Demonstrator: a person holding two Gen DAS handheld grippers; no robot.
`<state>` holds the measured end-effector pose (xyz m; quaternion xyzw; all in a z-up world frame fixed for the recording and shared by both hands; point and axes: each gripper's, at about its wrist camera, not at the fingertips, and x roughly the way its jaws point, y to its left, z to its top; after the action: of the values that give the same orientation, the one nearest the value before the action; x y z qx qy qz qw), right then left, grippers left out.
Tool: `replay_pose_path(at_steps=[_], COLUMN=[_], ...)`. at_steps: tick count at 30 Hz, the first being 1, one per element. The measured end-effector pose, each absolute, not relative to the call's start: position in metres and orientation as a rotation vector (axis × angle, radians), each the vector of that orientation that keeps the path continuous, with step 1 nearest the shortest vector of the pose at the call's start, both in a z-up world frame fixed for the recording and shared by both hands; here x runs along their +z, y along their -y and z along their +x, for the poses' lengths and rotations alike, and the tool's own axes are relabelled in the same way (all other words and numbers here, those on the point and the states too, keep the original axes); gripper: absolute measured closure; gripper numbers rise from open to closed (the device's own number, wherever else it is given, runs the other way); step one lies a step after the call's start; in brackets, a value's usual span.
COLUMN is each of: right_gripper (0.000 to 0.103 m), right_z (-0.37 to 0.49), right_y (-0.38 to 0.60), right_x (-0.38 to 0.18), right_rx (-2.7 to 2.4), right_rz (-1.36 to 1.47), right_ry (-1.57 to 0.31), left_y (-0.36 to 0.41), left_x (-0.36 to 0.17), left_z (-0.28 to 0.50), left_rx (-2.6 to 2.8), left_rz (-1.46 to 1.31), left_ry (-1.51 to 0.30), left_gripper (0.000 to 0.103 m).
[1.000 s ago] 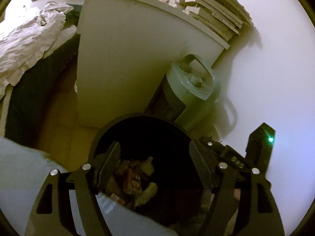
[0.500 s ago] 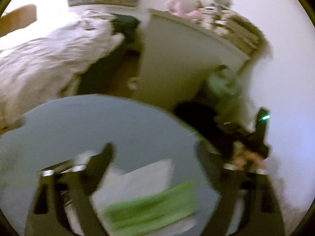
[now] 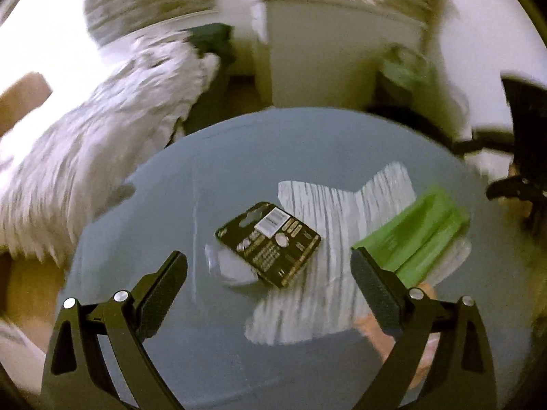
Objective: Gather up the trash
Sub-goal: 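Grasp the green wrapper with the right tool while the left tool grasps the black card package, then lower the green wrapper and black card package into the bin and open both tools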
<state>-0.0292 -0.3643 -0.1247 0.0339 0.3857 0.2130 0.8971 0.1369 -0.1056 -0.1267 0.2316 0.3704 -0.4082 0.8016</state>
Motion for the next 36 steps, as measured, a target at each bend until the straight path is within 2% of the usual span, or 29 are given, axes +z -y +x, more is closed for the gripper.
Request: replay_pose_path(at_steps=[4, 8, 11, 13, 15, 16, 17, 20, 21, 22, 24, 27, 34, 35, 36], right_gripper=[0.021, 0.021, 0.021, 0.022, 0.025, 0.035, 0.039, 0.05, 0.053, 0.059, 0.061, 0.063, 0.063, 0.063, 0.063], right_z=[-0.018, -0.004, 0.008, 0.02, 0.028, 0.03, 0.031, 0.032, 0.03, 0.028, 0.022, 0.013, -0.014, -0.017, -0.02], right_y=[0.324, 0.306, 0.296, 0.289, 0.283, 0.283, 0.283, 0.288, 0.288, 0.291, 0.304, 0.333, 0.422, 0.434, 0.445], right_x=[-0.135, -0.146, -0.155, -0.16, -0.16, -0.159, -0.158, -0.153, -0.151, -0.147, -0.14, -0.129, -0.114, -0.115, -0.116], right_rx=[0.502, 0.586, 0.617, 0.64, 0.658, 0.656, 0.653, 0.641, 0.63, 0.616, 0.586, 0.556, 0.393, 0.375, 0.356], right_rz=[-0.179, -0.302, -0.351, -0.357, -0.341, -0.334, -0.325, -0.287, -0.268, -0.232, -0.147, 0.008, 0.366, 0.401, 0.432], right_ry=[-0.927, -1.009, -1.045, -1.065, -1.057, -1.052, -1.05, -1.024, -1.011, -0.991, -0.944, -0.867, -0.653, -0.633, -0.615], left_y=[0.122, 0.128, 0.125, 0.123, 0.118, 0.117, 0.116, 0.112, 0.111, 0.108, 0.1, 0.095, 0.107, 0.107, 0.108], left_x=[-0.142, -0.154, -0.156, -0.156, -0.155, -0.154, -0.154, -0.154, -0.151, -0.147, -0.141, -0.13, -0.13, -0.131, -0.13], left_z=[0.15, 0.161, 0.17, 0.174, 0.178, 0.178, 0.176, 0.169, 0.165, 0.162, 0.163, 0.16, 0.147, 0.146, 0.144], left_rx=[-0.932, -0.992, -1.049, -1.035, -1.026, -1.023, -1.015, -0.991, -0.983, -0.964, -0.955, -0.97, -0.927, -0.926, -0.927], left_rz=[0.642, 0.664, 0.583, 0.565, 0.529, 0.52, 0.521, 0.514, 0.504, 0.478, 0.404, 0.311, 0.332, 0.317, 0.304], left_ry=[-0.805, -0.84, -0.872, -0.863, -0.871, -0.873, -0.868, -0.847, -0.841, -0.825, -0.83, -0.832, -0.833, -0.837, -0.841], left_gripper=[0.008, 0.008, 0.016, 0.029, 0.03, 0.03, 0.031, 0.034, 0.039, 0.052, 0.064, 0.064, 0.064, 0.065, 0.071])
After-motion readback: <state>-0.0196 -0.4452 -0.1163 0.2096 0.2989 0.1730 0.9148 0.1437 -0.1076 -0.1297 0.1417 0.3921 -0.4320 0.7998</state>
